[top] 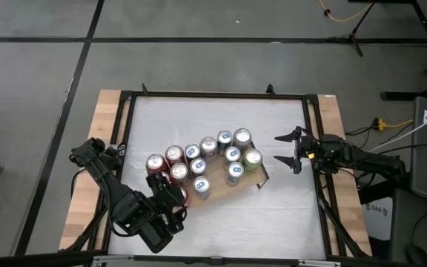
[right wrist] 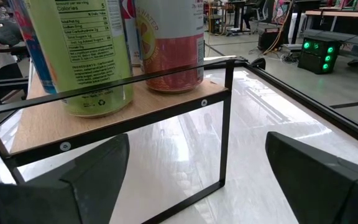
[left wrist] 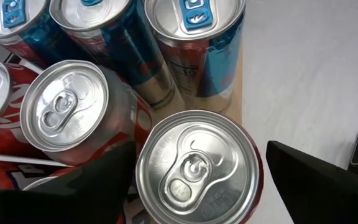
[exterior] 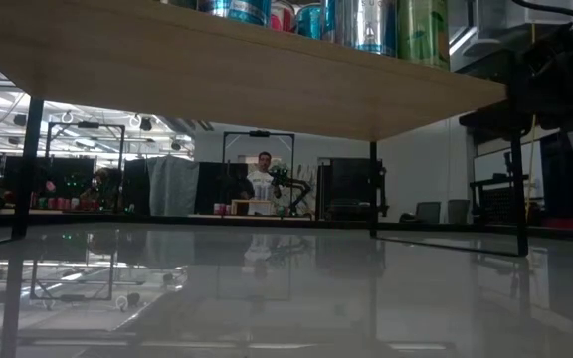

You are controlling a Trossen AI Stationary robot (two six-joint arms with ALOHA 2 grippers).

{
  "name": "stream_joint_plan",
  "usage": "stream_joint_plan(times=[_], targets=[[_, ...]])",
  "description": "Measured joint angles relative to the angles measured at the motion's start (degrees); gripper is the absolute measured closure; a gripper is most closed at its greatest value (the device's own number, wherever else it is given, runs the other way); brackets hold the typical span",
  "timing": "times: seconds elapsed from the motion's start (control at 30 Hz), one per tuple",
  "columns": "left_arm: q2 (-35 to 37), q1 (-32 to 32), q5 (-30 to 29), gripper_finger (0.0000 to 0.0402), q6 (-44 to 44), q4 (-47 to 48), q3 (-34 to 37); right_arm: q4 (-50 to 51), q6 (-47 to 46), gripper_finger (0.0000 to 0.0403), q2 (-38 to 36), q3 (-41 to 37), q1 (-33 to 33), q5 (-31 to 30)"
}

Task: Place canned beverage on shelf
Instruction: Put the red soda can on the shelf, then return to Home Position

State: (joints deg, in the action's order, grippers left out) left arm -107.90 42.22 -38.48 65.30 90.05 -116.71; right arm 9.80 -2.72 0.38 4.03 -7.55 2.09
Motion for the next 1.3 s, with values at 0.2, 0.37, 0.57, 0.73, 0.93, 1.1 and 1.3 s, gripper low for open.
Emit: stream_joint_plan(times=[0.2,0.37,0.57,0.73,0.93,1.1,1.3], targets=[[0.0,0.0,0.0,0.0051,0.0,0.0,0.0,0.0,0.0,0.0036,0.0,0.0,0.0,0.0],[0.1,0.1,0.0,0.0051,0.0,-0.1,-0.4,0.0,0.0,0.0036,0.0,0.0,0.0,0.0],[1.5,0.1,-0.5,0.0051,-1.9,-0.1,-2.4,0.0,0.0,0.0036,0.0,0.0,0.0,0.0],[4.1,0.1,-1.4,0.0051,-2.9,-0.1,-2.5,0.0,0.0,0.0036,0.0,0.0,0.0,0.0],[7.7,0.1,-5.6,0.0051,-5.2,-0.2,-2.5,0.0,0.0,0.0036,0.0,0.0,0.0,0.0],[12.1,0.2,-12.3,0.0051,-17.5,-4.1,-2.5,0.0,0.0,0.0036,0.0,0.0,0.0,0.0],[19.6,-1.8,-15.0,0.0051,-35.8,-12.5,-2.5,0.0,0.0,0.0036,0.0,0.0,0.0,0.0]])
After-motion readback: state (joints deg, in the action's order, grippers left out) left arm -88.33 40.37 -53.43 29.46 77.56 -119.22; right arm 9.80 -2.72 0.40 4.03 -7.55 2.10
